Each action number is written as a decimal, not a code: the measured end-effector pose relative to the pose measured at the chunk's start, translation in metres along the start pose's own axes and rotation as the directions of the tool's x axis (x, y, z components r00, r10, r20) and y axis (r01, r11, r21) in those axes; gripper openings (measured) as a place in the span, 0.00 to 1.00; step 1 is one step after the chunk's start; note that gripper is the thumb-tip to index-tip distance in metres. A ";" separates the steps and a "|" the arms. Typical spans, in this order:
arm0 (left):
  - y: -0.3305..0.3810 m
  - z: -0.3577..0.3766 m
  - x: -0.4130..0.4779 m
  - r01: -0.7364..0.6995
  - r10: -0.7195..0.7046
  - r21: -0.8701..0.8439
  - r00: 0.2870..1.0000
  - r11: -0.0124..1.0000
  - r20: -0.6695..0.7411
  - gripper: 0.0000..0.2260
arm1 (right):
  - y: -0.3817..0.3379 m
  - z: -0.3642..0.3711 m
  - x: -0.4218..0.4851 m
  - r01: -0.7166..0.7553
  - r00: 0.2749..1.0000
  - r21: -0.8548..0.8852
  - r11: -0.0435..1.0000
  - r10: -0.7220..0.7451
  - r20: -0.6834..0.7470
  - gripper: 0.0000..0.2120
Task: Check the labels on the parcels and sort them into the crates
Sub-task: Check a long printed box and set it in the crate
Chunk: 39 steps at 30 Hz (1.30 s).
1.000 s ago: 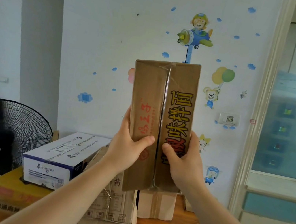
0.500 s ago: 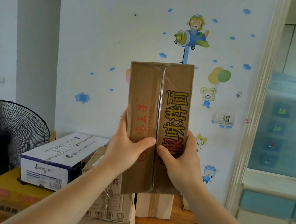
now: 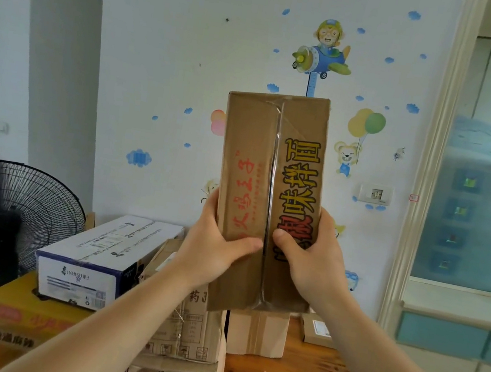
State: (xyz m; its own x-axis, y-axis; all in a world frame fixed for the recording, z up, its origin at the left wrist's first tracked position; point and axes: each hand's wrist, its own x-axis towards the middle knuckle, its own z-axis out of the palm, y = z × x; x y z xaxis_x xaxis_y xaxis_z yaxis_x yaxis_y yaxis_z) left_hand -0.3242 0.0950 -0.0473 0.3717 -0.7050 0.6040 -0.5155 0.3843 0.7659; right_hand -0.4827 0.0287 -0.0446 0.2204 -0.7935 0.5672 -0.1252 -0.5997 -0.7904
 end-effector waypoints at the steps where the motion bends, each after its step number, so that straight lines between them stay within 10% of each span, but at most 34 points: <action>1: -0.003 0.000 0.001 0.018 -0.018 -0.018 1.000 1.000 0.013 0.37 | -0.002 -0.002 0.002 0.003 1.000 -0.010 1.000 -0.003 0.013 0.26; 22: 0.008 0.003 0.005 -0.012 0.010 -0.026 0.997 1.000 -0.072 0.33 | -0.009 0.005 -0.007 0.047 0.998 -0.007 0.999 -0.047 -0.036 0.35; 39: 0.010 0.004 0.004 -0.002 -0.001 -0.062 0.999 0.998 -0.034 0.26 | -0.005 0.004 -0.007 0.019 0.998 0.016 1.000 -0.018 -0.062 0.21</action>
State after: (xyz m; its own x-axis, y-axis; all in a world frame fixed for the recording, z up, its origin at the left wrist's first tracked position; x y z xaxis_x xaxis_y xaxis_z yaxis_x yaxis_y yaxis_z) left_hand -0.3306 0.0940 -0.0382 0.3981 -0.6845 0.6107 -0.4668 0.4219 0.7772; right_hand -0.4792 0.0376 -0.0450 0.1619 -0.7877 0.5944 -0.1058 -0.6128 -0.7832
